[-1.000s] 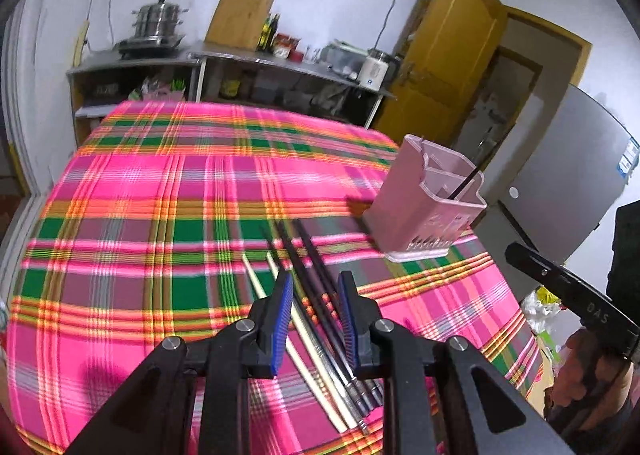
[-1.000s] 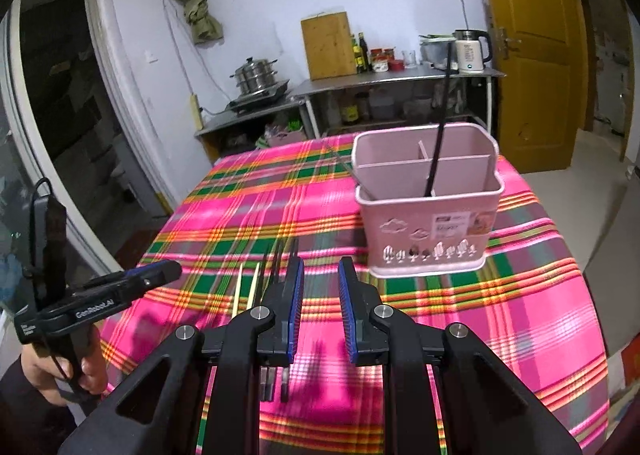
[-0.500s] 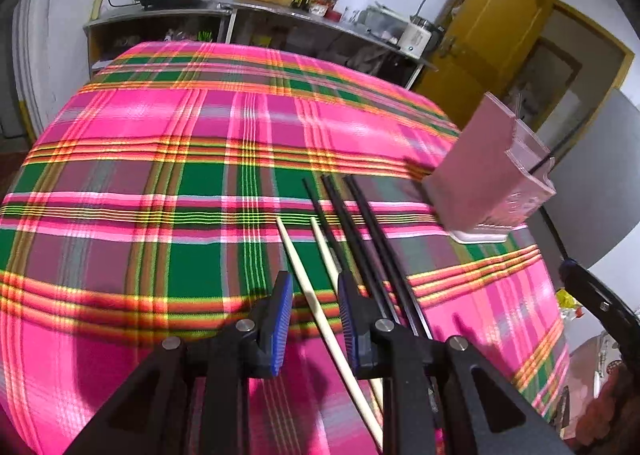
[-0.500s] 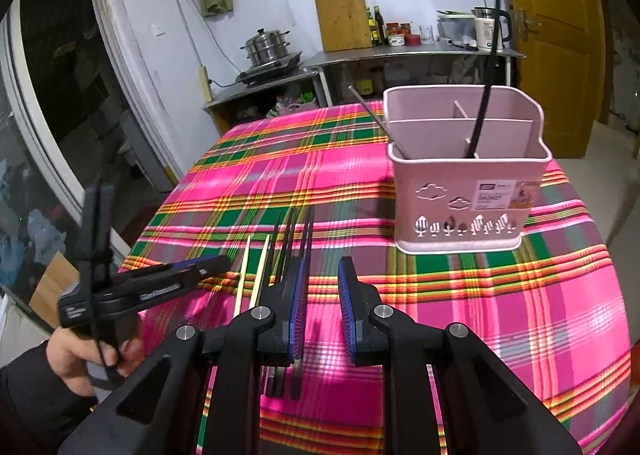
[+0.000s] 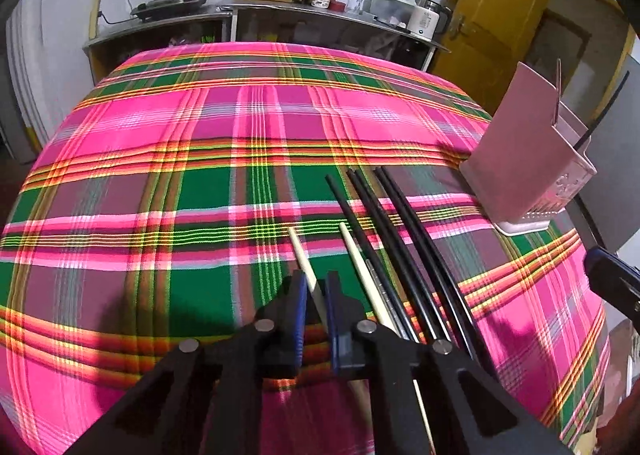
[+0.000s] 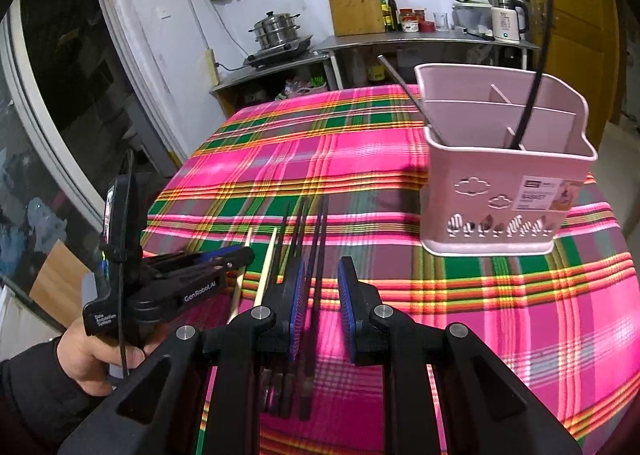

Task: Organize utensils

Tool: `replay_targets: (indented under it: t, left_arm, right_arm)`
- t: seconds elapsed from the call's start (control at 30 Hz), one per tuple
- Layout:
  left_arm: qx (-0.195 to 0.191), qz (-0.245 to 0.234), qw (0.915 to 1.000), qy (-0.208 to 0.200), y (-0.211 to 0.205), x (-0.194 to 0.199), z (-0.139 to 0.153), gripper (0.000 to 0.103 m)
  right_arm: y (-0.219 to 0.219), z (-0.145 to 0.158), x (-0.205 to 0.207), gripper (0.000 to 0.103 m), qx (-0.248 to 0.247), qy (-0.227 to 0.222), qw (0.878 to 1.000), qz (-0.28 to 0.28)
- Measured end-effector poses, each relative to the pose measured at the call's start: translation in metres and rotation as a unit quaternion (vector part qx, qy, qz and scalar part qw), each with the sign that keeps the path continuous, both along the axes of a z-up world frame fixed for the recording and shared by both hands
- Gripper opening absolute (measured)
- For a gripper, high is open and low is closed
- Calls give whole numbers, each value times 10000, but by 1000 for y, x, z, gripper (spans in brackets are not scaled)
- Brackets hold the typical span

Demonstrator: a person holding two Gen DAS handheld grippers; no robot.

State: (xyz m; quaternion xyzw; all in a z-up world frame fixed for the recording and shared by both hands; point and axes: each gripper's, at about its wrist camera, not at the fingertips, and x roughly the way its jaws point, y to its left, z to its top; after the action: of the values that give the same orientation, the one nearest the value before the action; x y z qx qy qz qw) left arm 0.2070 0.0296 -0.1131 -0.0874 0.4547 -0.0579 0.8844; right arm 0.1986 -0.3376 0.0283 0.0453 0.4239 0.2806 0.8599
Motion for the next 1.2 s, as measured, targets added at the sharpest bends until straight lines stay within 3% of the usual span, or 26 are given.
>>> replay_targets:
  t: [0.37,0.6,0.87,1.2]
  left_arm:
    - [72,350,9994,38,52,-21,1,5]
    - [-59,660,9978,86,78,-26,2,6]
    - [-241,564,9980,137,81,-17,0,6]
    - [-64,391,9991,157,75,-5,1,10]
  right_arm:
    - [52,-21,22,18,157,277,9983,492]
    - [89,-44,37,11,-1,500,9953,834]
    - [109,-61,52,10,-123,700,9929,957]
    - [119,-74,64,10,-387,826,9921,864]
